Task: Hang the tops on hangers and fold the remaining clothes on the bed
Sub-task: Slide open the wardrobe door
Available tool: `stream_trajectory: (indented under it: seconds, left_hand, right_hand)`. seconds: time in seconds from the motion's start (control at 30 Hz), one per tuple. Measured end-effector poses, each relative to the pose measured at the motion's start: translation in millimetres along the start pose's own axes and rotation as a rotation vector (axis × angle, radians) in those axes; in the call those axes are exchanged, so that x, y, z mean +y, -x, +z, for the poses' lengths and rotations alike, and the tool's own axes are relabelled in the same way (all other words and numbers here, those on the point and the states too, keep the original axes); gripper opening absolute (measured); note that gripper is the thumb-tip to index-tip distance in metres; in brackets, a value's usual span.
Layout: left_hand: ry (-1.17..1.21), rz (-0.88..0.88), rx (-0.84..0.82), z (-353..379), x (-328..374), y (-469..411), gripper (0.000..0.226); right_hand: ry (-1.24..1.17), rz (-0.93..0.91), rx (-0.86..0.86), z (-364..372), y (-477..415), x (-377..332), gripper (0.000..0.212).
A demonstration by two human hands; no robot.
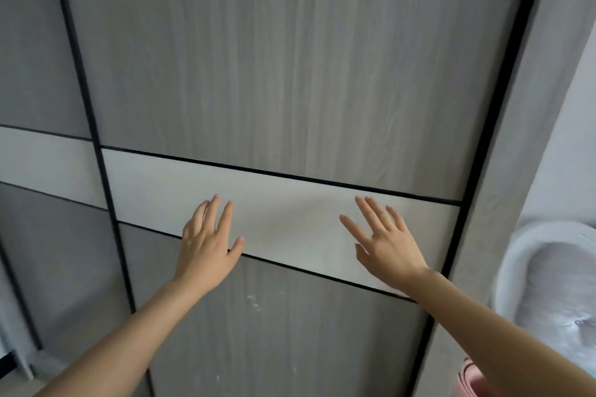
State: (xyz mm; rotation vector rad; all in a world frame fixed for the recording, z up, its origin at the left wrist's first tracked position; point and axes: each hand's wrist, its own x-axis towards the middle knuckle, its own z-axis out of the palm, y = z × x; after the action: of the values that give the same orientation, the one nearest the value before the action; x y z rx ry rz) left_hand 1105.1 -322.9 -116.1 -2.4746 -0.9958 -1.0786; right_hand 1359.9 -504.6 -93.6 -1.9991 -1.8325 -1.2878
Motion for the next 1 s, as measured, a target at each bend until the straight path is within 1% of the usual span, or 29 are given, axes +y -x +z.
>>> stream_trajectory:
  seconds: [0.07, 0.13, 0.17, 0.23, 0.3, 0.37, 0.43, 0.57, 0.67, 0.83, 1.0]
  left_hand:
    - [0.018, 0.012, 0.016, 14, -22, -14, 0.06]
    - [0.04, 0.038, 0.062, 26, -36, -30, 0.059]
    - [0.057, 0.057, 0.103, 32, -40, -39, 0.059]
    - [0.095, 0.103, 0.201, 42, -39, -52, 0.058]
    - [0.13, 0.165, 0.283, 53, -29, -61, 0.058]
    - [0.145, 0.216, 0.307, 67, -14, -71, 0.059]
    - [0.12, 0.24, 0.326, 79, -2, -82, 0.059]
    - [0.114, 0.192, 0.395, 105, 17, -95, 0.062]
    - [0.148, 0.181, 0.464, 122, 21, -95, 0.057]
    - [0.141, 0.153, 0.597, 141, 20, -107, 0.056]
    - [0.131, 0.158, 0.63, 142, 16, -109, 0.055]
  right_hand:
    - [0.065, -0.016, 0.072, 17, -13, -1, 0.074]
    - [0.107, 0.012, 0.155, 28, -24, 1, 0.056]
    - [0.131, 0.038, 0.192, 34, -30, 4, 0.052]
    - [0.176, 0.1, 0.265, 40, -34, 11, 0.054]
    - [0.228, 0.143, 0.33, 43, -33, 18, 0.061]
    - [0.292, 0.137, 0.375, 48, -31, 29, 0.066]
    - [0.326, 0.112, 0.392, 50, -30, 36, 0.061]
    - [0.378, 0.099, 0.401, 57, -27, 43, 0.058]
    - [0.395, 0.094, 0.426, 63, -26, 43, 0.057]
    - [0.395, 0.09, 0.451, 70, -30, 45, 0.057]
    - [0.39, 0.101, 0.45, 71, -30, 44, 0.06]
